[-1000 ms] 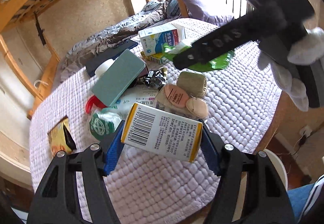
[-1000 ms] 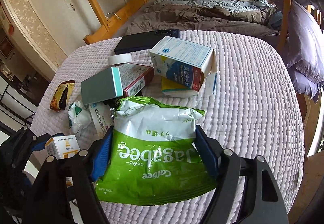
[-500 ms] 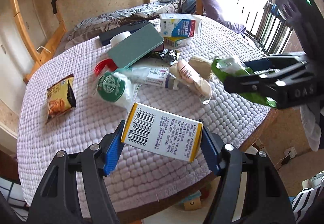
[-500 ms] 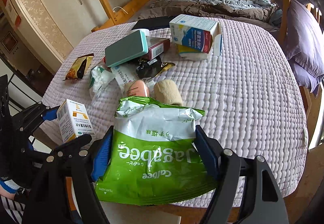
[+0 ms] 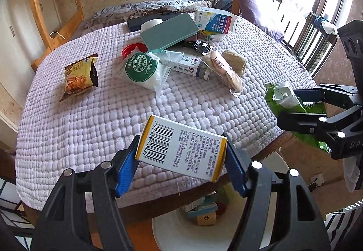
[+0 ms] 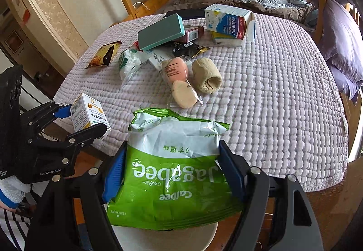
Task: Collect trash
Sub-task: 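Carry the Jagabee bag and white-yellow box over the white trash bin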
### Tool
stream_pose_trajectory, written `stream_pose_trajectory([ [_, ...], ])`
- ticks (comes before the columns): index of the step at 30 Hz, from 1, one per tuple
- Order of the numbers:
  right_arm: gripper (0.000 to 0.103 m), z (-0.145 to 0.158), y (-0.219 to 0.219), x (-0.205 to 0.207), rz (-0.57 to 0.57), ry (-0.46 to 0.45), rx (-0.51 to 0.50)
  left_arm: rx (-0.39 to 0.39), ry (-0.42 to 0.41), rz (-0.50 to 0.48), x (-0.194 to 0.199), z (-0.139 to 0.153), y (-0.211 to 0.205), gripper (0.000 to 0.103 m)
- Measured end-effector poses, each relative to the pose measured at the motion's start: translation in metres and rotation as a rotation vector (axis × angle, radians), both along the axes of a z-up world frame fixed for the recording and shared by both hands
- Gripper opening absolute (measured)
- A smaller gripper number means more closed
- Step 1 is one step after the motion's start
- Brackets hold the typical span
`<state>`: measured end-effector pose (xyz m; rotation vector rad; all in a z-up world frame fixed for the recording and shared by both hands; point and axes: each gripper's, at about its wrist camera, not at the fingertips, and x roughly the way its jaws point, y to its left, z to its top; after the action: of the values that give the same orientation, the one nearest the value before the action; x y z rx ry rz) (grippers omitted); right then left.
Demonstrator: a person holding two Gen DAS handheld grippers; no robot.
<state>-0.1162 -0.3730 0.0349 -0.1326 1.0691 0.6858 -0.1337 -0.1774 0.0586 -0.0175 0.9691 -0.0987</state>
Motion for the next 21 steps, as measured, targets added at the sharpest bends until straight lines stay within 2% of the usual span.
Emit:
stream_pose_trajectory([
  [21, 0.075, 0.0, -0.014, -0.048, 0.039, 0.039, 0.01, -0.025, 0.045, -0.006, -0.042, -0.003, -0.014, 0.069],
])
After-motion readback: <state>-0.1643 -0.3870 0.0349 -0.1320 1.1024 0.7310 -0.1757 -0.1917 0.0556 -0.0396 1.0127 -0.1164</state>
